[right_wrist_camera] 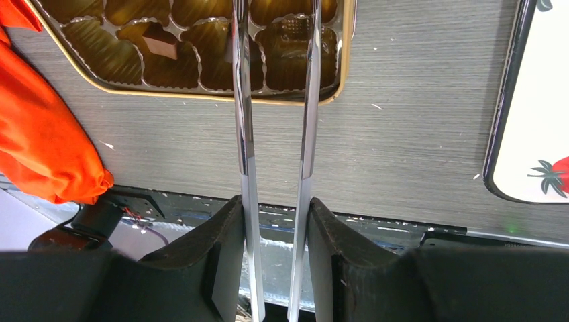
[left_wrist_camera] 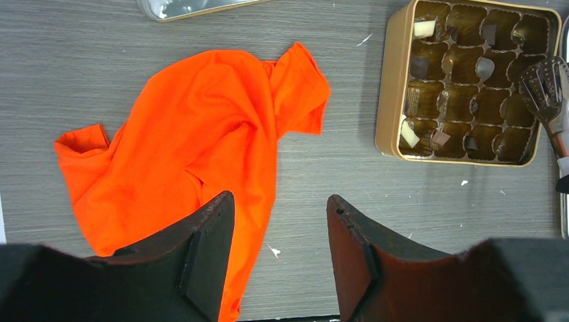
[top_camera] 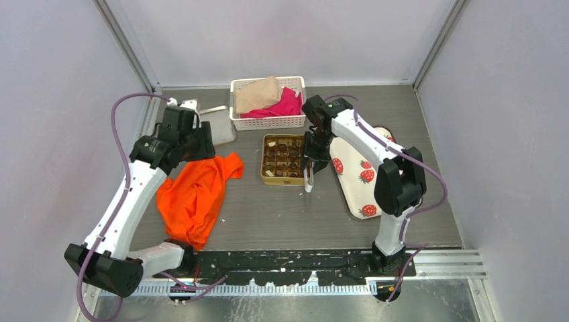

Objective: Pack the chocolate
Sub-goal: Place the fake chocolate in the packing box, then pick up the fake chocolate from the plate, then place the fake chocolate in the packing box.

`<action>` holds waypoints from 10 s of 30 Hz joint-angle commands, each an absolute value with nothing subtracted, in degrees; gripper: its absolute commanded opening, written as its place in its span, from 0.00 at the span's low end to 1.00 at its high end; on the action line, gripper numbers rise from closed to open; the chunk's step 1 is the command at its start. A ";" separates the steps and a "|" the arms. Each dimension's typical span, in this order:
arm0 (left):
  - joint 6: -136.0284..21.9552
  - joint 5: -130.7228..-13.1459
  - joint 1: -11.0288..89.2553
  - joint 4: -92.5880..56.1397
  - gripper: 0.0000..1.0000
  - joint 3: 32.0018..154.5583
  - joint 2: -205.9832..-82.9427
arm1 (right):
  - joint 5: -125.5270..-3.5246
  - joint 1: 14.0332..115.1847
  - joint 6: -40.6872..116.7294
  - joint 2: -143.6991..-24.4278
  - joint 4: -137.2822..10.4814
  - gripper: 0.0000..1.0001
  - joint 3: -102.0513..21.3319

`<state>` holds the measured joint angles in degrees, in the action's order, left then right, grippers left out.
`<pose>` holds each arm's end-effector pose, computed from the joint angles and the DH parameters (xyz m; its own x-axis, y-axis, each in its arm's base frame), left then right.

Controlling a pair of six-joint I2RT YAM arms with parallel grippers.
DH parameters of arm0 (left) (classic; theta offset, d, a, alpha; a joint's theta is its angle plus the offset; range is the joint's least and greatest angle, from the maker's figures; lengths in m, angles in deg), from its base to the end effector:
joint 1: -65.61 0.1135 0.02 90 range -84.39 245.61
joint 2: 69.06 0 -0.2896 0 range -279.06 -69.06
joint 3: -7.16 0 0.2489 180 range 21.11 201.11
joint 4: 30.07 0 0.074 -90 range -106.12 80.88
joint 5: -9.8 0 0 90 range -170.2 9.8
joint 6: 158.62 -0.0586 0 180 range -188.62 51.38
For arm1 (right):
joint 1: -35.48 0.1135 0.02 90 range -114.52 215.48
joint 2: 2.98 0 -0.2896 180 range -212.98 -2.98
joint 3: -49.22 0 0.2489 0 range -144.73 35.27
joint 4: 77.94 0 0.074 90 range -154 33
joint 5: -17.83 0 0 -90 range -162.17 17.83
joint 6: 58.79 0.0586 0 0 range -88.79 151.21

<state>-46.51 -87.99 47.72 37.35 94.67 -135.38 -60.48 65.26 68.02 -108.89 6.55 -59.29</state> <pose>0.2186 -0.0622 0.3733 -0.7176 -0.1602 -0.6777 -0.0593 0.9837 -0.1697 0.3123 0.1924 0.2732 -0.9942 0.1071 0.0072 0.1056 0.9637 0.2451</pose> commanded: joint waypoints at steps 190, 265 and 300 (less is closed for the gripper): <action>-47.62 -84.43 48.65 31.82 0.54 91.86 -133.63 | -64.91 16.72 57.82 -87.89 1.18 0.47 -27.22; -47.18 -87.31 49.00 31.28 0.54 95.71 -134.54 | -58.97 65.80 54.71 -102.63 11.02 0.01 -54.28; -47.79 -88.68 49.35 31.08 0.54 94.15 -132.24 | -58.46 66.84 54.36 -106.64 9.74 0.38 -56.80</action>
<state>-46.81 -87.92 48.86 33.22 93.29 -134.29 -58.60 66.49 54.65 -107.64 9.76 -54.72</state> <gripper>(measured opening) 0.537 0.376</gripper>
